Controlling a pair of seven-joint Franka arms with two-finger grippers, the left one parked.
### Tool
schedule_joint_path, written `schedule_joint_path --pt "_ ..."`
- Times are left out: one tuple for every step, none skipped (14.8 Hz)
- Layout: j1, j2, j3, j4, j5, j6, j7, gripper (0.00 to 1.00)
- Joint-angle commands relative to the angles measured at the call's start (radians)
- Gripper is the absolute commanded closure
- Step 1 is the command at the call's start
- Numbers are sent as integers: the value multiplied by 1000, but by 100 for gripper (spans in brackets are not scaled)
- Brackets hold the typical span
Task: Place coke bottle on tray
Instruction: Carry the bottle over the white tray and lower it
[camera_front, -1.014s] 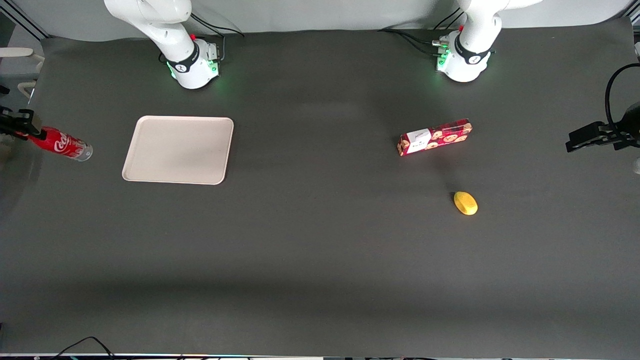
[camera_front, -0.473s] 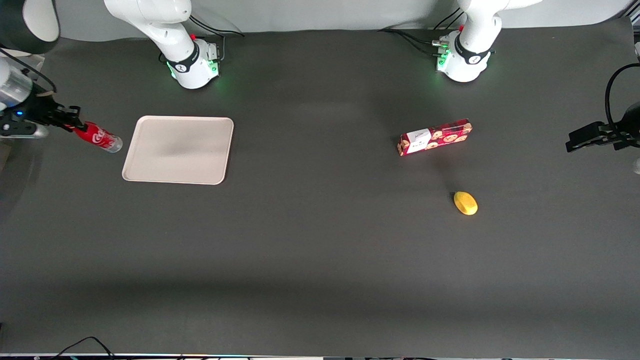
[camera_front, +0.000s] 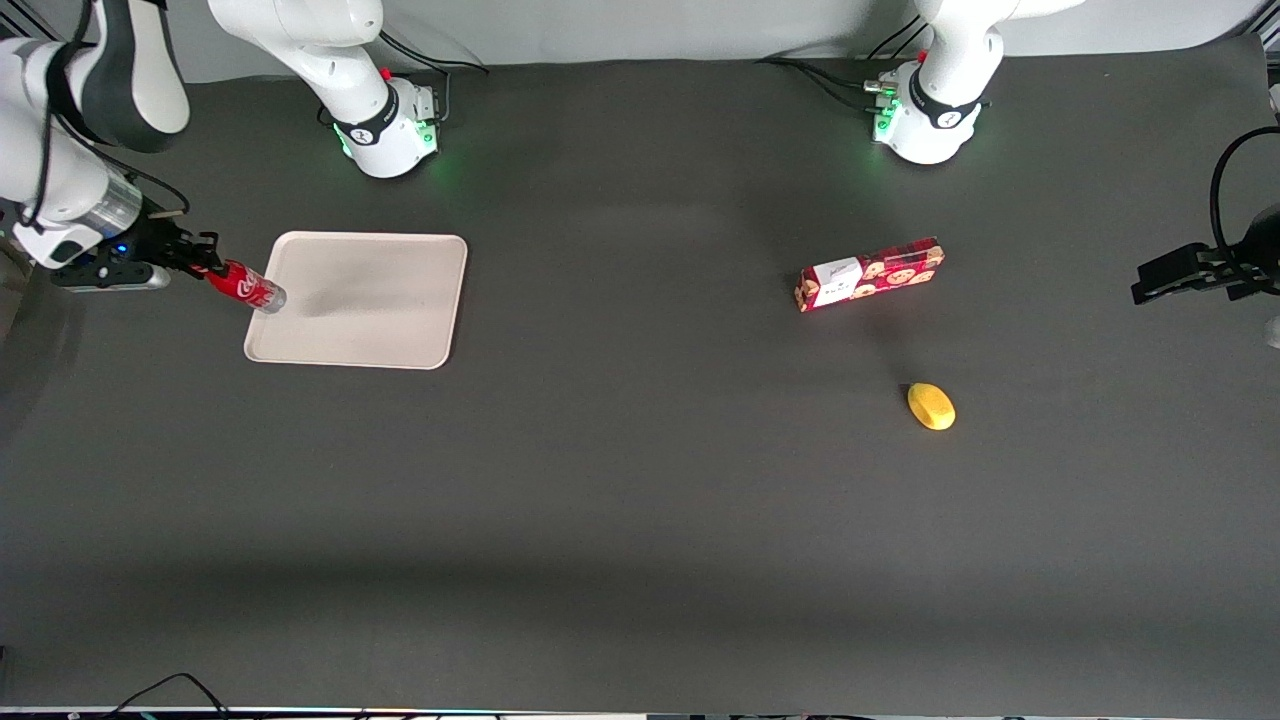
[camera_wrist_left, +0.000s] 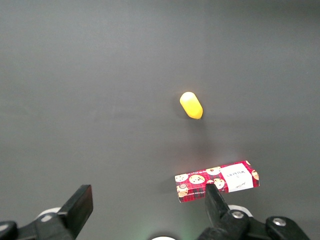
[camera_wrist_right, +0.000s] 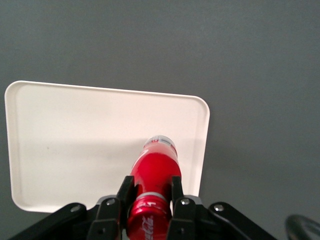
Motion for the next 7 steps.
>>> schedule_joint_path --pt "-4 -39 -3 -101 -19 109 -24 100" --pt "-4 -36 -1 -101 -44 107 -24 100" --pt "-7 -19 -1 -102 -74 109 -24 100" --pt "-24 -5 -1 -102 -93 119 -24 100" --pt "-29 5 -1 -102 -94 127 -24 100" --pt "-29 16 -1 -102 -96 127 -24 100" --pt "-30 32 -1 -102 -96 132 -24 100"
